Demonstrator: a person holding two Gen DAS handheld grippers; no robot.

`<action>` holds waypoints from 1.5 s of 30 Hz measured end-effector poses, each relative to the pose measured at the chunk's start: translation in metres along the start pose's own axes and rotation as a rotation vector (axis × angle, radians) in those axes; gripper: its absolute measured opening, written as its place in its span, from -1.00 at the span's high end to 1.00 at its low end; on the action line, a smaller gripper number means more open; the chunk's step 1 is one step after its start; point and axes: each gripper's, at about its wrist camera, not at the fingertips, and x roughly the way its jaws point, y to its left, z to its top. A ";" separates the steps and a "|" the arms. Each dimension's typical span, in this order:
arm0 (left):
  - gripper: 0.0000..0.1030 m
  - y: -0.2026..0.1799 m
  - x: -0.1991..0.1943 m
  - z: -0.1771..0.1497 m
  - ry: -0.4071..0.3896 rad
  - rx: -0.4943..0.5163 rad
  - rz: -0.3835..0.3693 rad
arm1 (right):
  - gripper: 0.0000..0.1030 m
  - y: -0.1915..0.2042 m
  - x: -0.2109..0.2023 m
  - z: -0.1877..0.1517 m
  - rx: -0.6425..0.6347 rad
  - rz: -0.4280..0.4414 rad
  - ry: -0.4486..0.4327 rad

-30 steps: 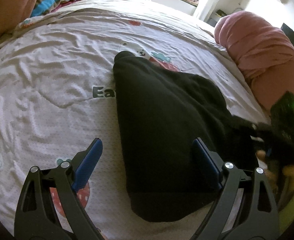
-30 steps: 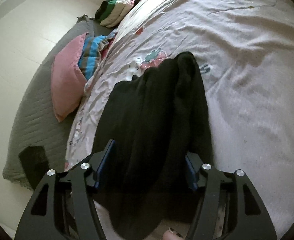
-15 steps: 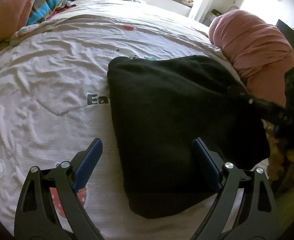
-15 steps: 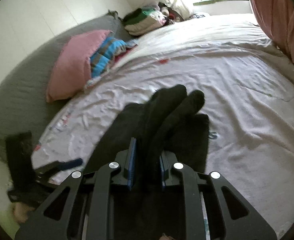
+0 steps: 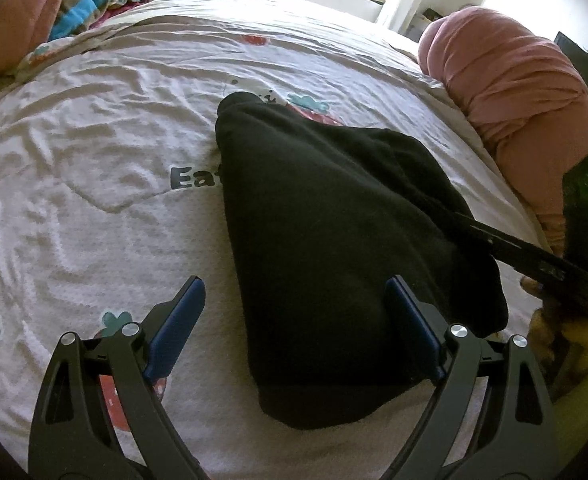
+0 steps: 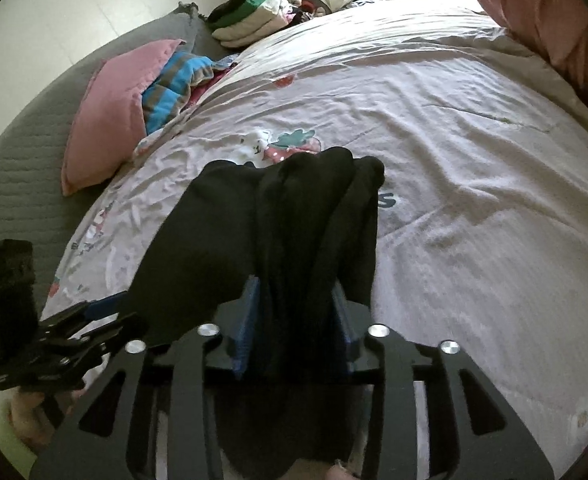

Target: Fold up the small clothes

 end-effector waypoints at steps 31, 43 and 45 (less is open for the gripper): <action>-0.04 -0.018 -0.020 -0.015 -0.016 0.048 -0.033 | 0.68 0.020 -0.026 -0.019 -0.064 -0.041 -0.020; -0.06 -0.019 -0.018 -0.018 0.000 0.059 -0.024 | 0.21 0.011 -0.020 -0.037 -0.013 -0.110 -0.001; -0.06 -0.018 -0.018 -0.018 0.000 0.056 -0.023 | 0.07 0.012 -0.022 -0.038 -0.017 -0.126 -0.007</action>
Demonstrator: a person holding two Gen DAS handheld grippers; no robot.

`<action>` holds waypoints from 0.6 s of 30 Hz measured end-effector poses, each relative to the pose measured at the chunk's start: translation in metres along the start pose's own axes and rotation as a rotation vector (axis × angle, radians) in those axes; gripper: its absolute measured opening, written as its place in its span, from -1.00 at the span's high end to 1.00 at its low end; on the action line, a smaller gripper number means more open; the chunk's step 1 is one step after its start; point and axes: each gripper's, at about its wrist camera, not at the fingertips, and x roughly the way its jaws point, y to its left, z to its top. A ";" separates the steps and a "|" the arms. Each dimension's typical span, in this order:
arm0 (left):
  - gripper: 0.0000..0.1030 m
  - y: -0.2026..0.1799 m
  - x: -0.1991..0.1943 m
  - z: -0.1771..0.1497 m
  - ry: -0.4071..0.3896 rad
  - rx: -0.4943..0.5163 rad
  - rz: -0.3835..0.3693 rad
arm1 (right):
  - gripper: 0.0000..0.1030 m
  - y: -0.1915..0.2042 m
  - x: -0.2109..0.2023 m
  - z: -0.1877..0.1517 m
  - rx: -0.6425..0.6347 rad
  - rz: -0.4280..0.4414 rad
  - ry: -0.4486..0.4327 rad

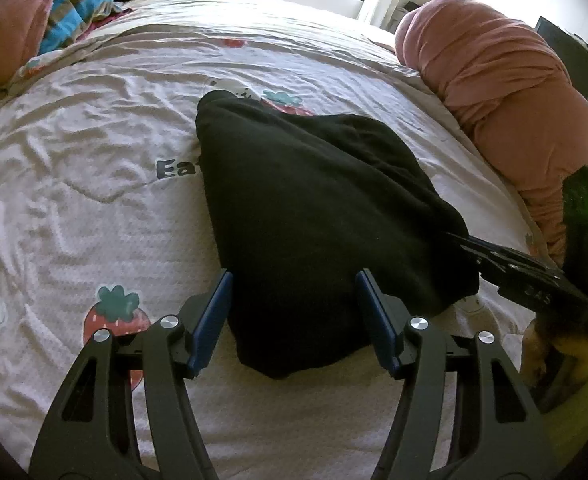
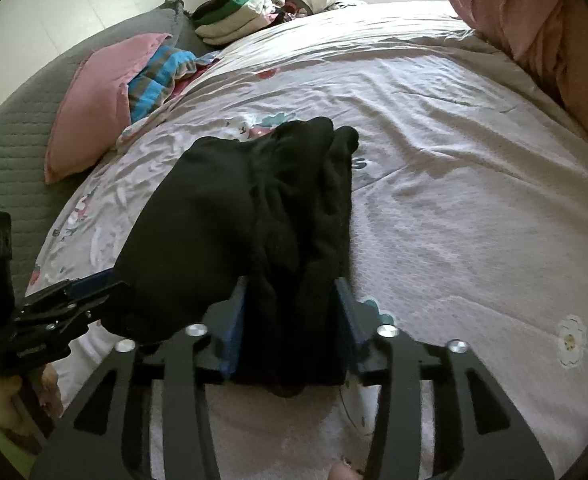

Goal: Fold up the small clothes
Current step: 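Open both tools and release the folded black shirt on the bed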

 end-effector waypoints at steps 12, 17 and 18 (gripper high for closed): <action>-0.16 0.003 -0.001 -0.002 0.001 -0.016 0.000 | -0.52 0.001 -0.012 -0.006 -0.002 -0.036 -0.021; -0.34 0.001 -0.005 -0.002 -0.006 -0.015 0.011 | -0.79 0.003 -0.025 -0.004 -0.006 -0.089 -0.061; -0.39 0.001 -0.006 -0.002 -0.009 -0.014 0.011 | -0.86 0.004 -0.028 -0.004 -0.006 -0.092 -0.069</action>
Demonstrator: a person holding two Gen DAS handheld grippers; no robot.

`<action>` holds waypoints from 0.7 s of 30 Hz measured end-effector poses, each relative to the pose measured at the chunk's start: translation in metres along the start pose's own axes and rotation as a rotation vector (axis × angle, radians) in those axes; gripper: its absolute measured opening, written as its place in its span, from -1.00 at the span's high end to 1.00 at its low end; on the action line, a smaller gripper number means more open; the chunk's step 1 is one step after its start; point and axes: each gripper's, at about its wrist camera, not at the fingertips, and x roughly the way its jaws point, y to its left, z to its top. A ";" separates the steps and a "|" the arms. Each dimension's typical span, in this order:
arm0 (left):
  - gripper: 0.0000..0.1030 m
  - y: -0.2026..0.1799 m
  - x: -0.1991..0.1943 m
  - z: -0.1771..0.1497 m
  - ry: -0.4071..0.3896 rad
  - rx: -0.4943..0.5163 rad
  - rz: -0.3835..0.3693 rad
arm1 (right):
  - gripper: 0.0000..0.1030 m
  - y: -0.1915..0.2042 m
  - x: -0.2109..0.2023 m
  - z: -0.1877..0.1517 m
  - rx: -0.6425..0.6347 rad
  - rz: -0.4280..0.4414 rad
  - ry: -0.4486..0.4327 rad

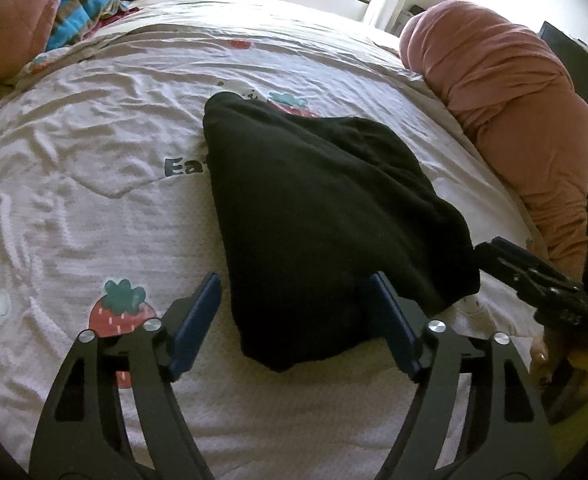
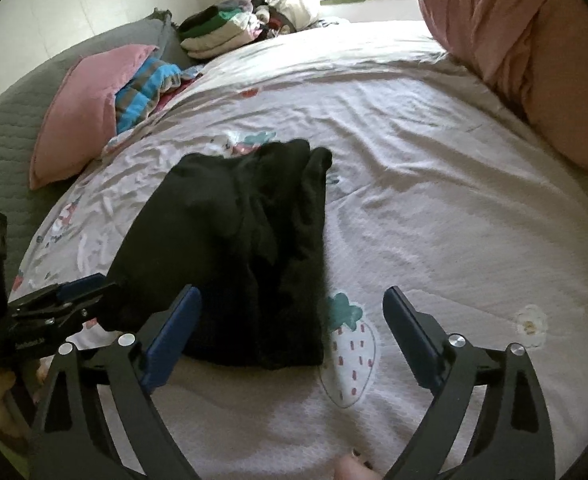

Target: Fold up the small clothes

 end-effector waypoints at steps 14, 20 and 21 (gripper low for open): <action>-0.82 0.001 -0.029 0.000 -0.061 0.001 0.028 | -0.91 0.010 -0.035 -0.007 -0.008 0.009 -0.104; -0.82 -0.001 -0.045 -0.005 -0.103 0.008 0.039 | -0.91 0.022 -0.049 -0.011 -0.027 0.022 -0.143; -0.82 -0.001 -0.048 -0.006 -0.109 0.009 0.038 | -0.91 0.024 -0.051 -0.011 -0.032 0.020 -0.148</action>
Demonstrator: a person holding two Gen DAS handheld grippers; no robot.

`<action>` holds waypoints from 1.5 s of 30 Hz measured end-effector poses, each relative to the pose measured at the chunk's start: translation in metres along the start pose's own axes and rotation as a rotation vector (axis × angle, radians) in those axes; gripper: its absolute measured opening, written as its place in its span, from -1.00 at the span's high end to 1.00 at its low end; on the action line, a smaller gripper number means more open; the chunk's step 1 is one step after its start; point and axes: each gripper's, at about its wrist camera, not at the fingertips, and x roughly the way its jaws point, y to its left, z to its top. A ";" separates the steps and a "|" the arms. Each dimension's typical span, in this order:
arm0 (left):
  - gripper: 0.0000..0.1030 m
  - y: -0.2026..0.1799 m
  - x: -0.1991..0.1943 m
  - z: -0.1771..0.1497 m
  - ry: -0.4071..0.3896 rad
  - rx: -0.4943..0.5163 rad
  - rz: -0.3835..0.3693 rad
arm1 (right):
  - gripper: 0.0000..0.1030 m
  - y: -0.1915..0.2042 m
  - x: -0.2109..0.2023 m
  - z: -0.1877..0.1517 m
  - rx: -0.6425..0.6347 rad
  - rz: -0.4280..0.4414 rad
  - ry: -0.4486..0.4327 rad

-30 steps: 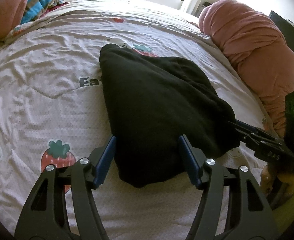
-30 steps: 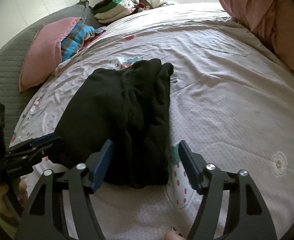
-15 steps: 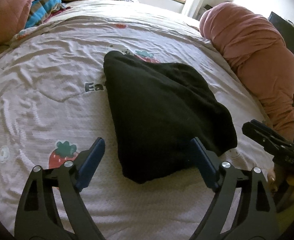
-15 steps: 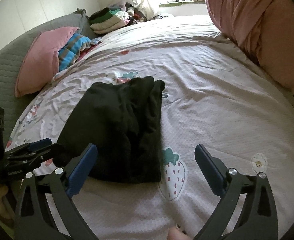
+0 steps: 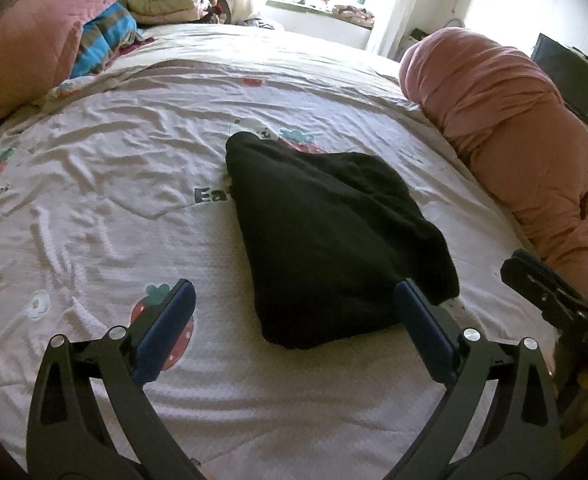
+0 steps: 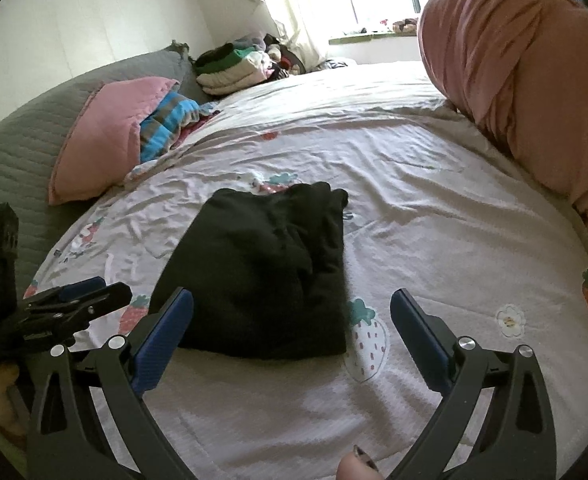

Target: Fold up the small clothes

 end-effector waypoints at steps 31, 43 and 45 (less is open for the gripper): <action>-0.82 0.010 -0.083 -0.073 -0.141 0.050 0.047 | -0.91 0.071 -0.058 -0.072 -0.141 -0.079 -0.159; -0.82 0.024 -0.078 -0.102 -0.116 0.033 0.051 | -0.91 0.073 -0.044 -0.113 -0.107 -0.129 -0.070; -0.82 0.024 -0.073 -0.107 -0.108 0.042 0.055 | -0.91 0.072 -0.040 -0.116 -0.108 -0.142 -0.066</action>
